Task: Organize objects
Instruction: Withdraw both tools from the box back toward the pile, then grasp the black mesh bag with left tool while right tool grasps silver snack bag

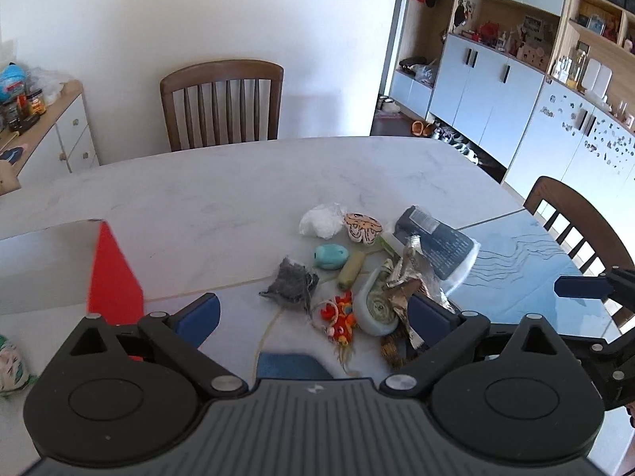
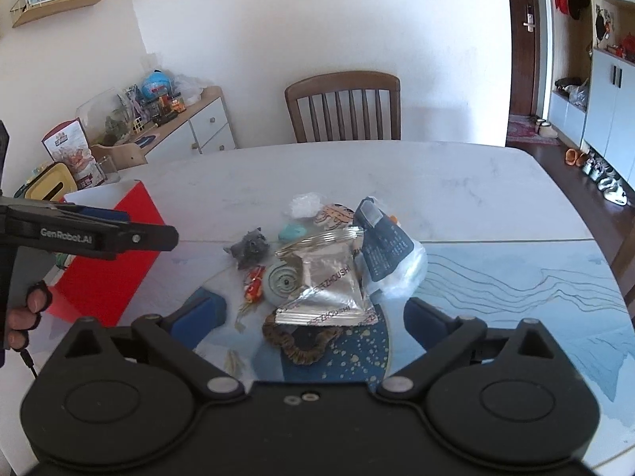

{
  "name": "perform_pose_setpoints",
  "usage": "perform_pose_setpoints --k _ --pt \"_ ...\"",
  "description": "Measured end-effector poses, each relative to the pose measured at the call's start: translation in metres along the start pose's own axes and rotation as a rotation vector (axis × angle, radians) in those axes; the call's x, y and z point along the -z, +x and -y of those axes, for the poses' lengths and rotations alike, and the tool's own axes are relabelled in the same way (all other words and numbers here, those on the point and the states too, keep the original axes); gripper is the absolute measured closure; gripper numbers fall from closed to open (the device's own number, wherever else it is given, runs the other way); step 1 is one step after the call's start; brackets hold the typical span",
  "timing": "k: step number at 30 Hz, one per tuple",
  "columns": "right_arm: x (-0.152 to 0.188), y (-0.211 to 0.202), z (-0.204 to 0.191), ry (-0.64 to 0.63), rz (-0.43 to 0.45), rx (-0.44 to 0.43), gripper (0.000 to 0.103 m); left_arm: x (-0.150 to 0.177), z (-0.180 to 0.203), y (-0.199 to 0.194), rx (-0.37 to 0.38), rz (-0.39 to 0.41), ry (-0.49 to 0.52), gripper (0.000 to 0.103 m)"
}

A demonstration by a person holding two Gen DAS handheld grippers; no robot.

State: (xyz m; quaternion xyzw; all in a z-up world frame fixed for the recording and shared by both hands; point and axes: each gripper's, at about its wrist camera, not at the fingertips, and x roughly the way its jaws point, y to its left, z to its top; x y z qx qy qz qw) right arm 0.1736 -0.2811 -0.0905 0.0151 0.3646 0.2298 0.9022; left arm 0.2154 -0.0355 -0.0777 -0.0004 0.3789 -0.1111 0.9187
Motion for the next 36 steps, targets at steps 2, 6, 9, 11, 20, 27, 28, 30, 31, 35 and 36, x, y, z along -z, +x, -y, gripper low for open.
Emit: perform_pose_setpoints --k 2,6,9,11,20,27,28,30,31,35,36 --pt "-0.003 0.007 0.004 0.000 0.001 -0.004 0.002 -0.002 -0.001 0.013 -0.006 -0.007 0.008 0.002" --pt "-0.008 0.024 0.007 -0.010 0.000 -0.016 0.001 -0.005 -0.006 0.039 -0.032 -0.026 0.023 0.002" --pt "-0.011 0.040 0.008 -0.010 -0.019 -0.017 0.001 -0.007 -0.011 0.058 -0.047 -0.044 0.026 0.002" --pt "-0.012 0.049 0.009 -0.001 -0.029 -0.023 0.001 -0.007 -0.015 0.071 -0.050 -0.061 0.024 0.002" --pt "-0.015 0.085 0.012 -0.001 -0.077 -0.034 0.001 -0.009 -0.021 0.113 0.003 -0.108 0.053 0.002" --pt "-0.015 0.103 0.015 -0.007 -0.100 -0.036 0.003 -0.008 -0.029 0.135 0.026 -0.136 0.033 0.002" --pt "-0.015 0.106 0.016 -0.002 -0.107 -0.040 0.003 -0.007 -0.029 0.137 0.024 -0.136 0.035 0.002" --pt "-0.015 0.111 0.017 0.012 -0.119 -0.048 0.005 -0.004 -0.028 0.139 0.018 -0.130 0.047 0.002" --pt "-0.015 0.113 0.017 0.014 -0.124 -0.055 0.006 -0.004 -0.027 0.139 0.018 -0.126 0.053 0.002" --pt "-0.014 0.119 0.016 0.014 -0.139 -0.065 0.016 -0.004 -0.029 0.144 0.040 -0.130 0.045 0.003" --pt "-0.014 0.120 0.016 0.017 -0.142 -0.066 0.018 -0.003 -0.030 0.144 0.043 -0.129 0.043 0.003"
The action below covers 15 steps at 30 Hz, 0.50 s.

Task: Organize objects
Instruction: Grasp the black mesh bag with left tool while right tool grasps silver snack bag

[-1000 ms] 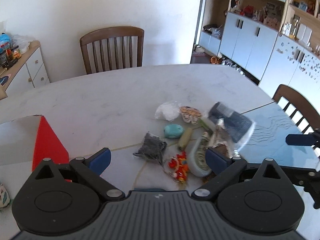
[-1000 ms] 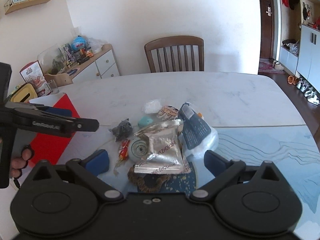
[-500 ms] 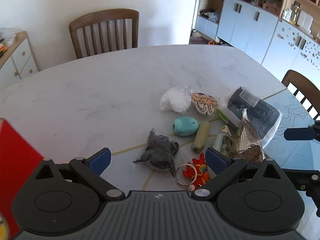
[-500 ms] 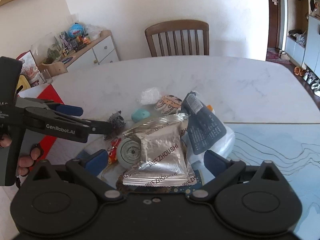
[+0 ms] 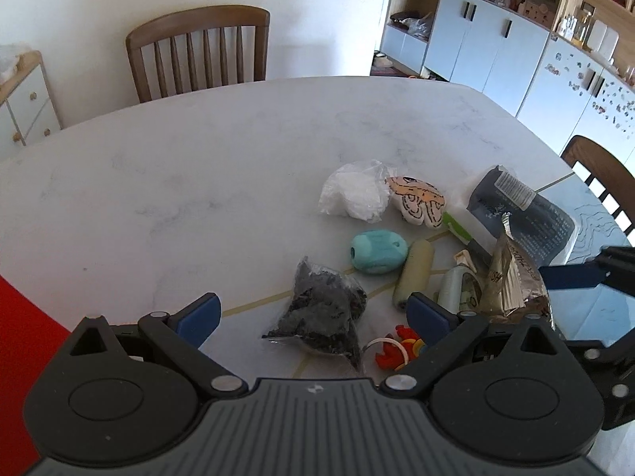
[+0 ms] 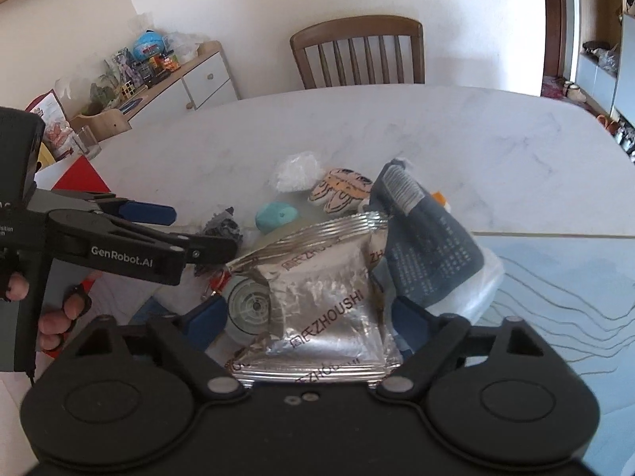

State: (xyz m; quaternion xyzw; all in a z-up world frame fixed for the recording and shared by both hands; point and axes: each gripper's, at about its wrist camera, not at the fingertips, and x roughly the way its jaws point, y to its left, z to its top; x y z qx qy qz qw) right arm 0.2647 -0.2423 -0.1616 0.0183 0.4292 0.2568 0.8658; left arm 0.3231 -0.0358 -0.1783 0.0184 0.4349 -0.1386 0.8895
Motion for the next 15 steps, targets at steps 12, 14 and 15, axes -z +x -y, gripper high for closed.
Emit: perform_pose_setpoints --k 12,14,15 --pt "-0.0021 0.0020 0.0013 -0.004 0.002 0.043 0.039 -0.0008 0.0039 0.0081 0.021 -0.023 0.022 0.051" --pt "-0.0018 0.0008 0.0005 -0.006 0.003 0.052 0.044 -0.0011 0.0043 0.0077 0.022 -0.025 0.017 0.055" --pt "-0.0022 0.0010 -0.0020 -0.014 0.003 0.060 0.046 -0.0010 0.0053 0.0068 0.021 -0.023 0.020 0.062"
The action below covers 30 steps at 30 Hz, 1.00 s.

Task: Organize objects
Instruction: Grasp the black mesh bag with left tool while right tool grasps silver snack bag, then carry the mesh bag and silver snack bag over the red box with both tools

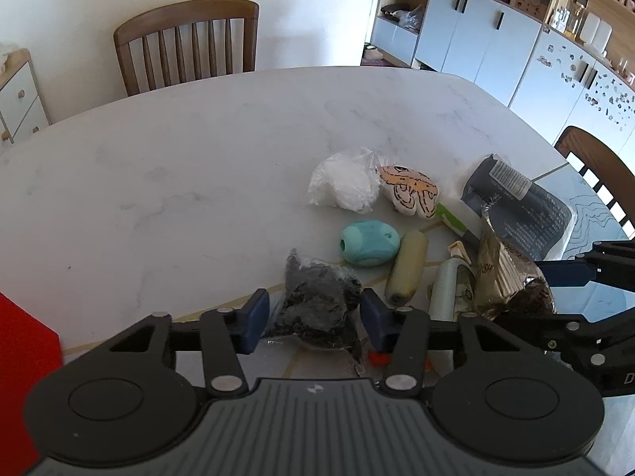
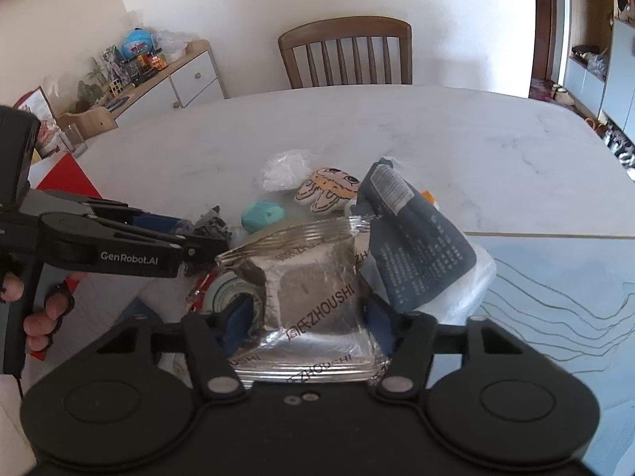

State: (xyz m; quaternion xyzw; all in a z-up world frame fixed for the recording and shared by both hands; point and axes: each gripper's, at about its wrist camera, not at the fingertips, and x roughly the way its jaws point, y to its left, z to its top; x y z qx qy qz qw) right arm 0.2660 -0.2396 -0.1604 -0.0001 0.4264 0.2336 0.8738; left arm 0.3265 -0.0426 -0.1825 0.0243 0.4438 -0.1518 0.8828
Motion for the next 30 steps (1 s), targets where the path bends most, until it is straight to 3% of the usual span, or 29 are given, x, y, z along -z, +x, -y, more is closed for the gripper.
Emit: perform_pose_setpoints --k 6,16,30 --pt "0.000 -0.003 -0.001 0.007 0.002 0.004 0.061 -0.001 0.005 -0.003 -0.015 -0.005 0.013 0.067" --pt "-0.002 -0.023 -0.011 0.006 0.033 -0.004 0.063 -0.002 0.007 -0.027 -0.016 0.009 -0.021 0.068" --pt "-0.008 -0.080 -0.041 -0.013 0.093 -0.041 0.063 0.007 0.018 -0.113 -0.010 0.078 -0.109 0.068"
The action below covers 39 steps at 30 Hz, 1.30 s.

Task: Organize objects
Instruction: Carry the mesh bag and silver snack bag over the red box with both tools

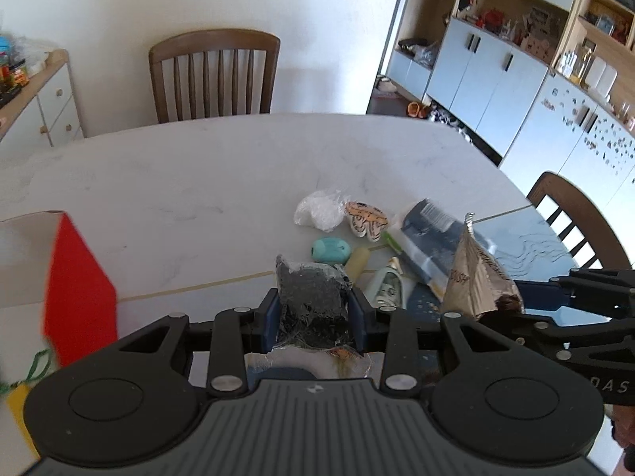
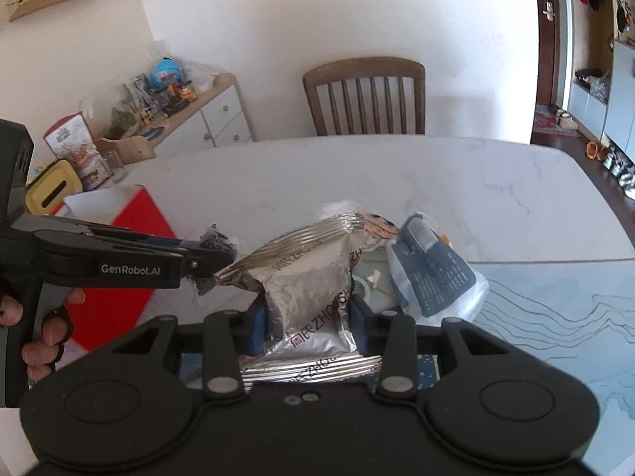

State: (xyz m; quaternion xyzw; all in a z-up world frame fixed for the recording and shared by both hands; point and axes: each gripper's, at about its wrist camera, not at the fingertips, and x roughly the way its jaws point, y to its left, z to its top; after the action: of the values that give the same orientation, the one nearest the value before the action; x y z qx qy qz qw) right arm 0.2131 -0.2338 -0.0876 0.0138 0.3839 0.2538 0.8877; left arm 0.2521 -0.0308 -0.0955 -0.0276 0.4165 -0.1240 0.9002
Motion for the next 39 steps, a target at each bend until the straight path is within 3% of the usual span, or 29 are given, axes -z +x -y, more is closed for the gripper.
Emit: perform_pose_setpoints --k 14,17,20,27,30,39 --pt "-0.016 -0.043 -0.054 -0.049 0.061 -0.037 0.063 0.013 -0.019 -0.085 -0.018 0.068 -0.058 0.068" --pt "-0.015 -0.041 -0.065 -0.111 0.095 -0.032 0.063 0.015 -0.030 -0.098 -0.029 0.087 -0.065 0.068" --pt "-0.011 -0.017 -0.060 -0.094 0.029 0.055 0.063 0.020 -0.043 -0.108 -0.043 0.093 -0.080 0.068" --pt "-0.003 -0.008 -0.077 -0.203 0.019 0.157 0.063 0.035 -0.073 -0.124 -0.071 0.084 -0.096 0.068" --pt "-0.008 -0.009 -0.080 -0.135 0.008 0.106 0.063 0.039 -0.087 -0.133 -0.082 0.091 -0.104 0.068" --pt "-0.033 -0.003 -0.149 -0.202 0.020 0.020 0.063 0.044 -0.140 -0.160 -0.147 0.107 -0.130 0.068"
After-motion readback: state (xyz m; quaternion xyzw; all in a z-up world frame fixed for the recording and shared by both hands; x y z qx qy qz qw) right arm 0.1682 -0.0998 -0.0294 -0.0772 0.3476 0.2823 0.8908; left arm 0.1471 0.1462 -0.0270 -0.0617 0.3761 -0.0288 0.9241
